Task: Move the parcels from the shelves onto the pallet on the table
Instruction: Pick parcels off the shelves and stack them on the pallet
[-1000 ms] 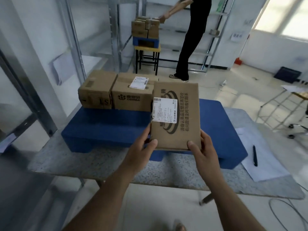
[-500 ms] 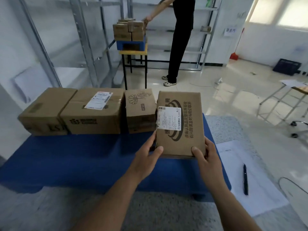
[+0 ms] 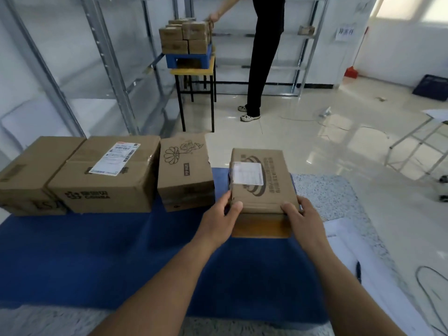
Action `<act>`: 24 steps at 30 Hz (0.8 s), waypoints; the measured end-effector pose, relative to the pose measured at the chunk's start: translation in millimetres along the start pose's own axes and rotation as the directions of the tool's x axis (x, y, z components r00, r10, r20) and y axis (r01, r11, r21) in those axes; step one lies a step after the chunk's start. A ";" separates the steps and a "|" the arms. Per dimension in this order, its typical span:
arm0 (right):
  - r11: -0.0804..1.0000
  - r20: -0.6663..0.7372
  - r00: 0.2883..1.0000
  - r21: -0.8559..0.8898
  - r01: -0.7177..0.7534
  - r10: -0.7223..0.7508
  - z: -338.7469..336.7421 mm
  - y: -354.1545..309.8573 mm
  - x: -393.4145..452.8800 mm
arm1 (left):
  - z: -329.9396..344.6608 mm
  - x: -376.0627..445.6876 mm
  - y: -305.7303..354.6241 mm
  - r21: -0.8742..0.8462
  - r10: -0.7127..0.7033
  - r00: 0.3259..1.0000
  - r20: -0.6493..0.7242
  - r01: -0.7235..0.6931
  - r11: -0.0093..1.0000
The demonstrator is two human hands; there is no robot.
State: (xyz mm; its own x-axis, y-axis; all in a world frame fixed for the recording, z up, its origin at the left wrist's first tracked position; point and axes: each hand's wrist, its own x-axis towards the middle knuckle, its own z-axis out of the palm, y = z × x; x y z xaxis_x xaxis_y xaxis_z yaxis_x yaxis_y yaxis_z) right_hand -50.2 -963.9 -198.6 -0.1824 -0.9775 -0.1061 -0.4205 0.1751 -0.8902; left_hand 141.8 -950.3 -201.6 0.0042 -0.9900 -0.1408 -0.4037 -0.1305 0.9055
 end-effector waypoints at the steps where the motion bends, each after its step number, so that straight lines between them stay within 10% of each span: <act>1: 1.000 0.015 1.000 -0.017 -0.026 0.026 2.5 -1.0 4.8 | -0.2 4.5 -2.6 0.024 -0.023 1.000 0.017 0.023 0.999; 4: 0.996 0.028 0.997 -0.045 -0.076 0.077 10.6 -4.0 16.3 | -7.4 12.7 -2.8 0.130 -0.011 0.999 0.032 0.006 0.991; 9: 0.994 0.059 0.994 -0.077 -0.083 0.088 22.9 -15.3 33.7 | -41.4 35.0 8.4 0.661 0.375 0.874 -0.308 -0.087 0.745; 15: 0.994 0.130 0.991 -0.105 -0.030 0.044 37.1 -33.4 55.8 | -86.9 68.6 -8.7 0.883 0.089 0.989 -0.120 0.065 0.465; 24: 0.997 0.170 0.985 -0.077 0.008 0.005 56.9 -46.0 71.3 | -136.8 57.4 -20.7 0.857 0.104 0.994 0.042 -0.089 0.508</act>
State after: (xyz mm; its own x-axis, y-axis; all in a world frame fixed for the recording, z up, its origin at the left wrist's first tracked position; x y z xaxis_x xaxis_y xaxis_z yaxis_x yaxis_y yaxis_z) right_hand 6.7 -1048.4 -190.5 -0.0309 -0.9824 -0.1842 -0.4888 0.1756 -0.8545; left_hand 275.6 -1011.7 -173.7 -0.0760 -0.9952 -0.0620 -0.9892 0.0674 0.1299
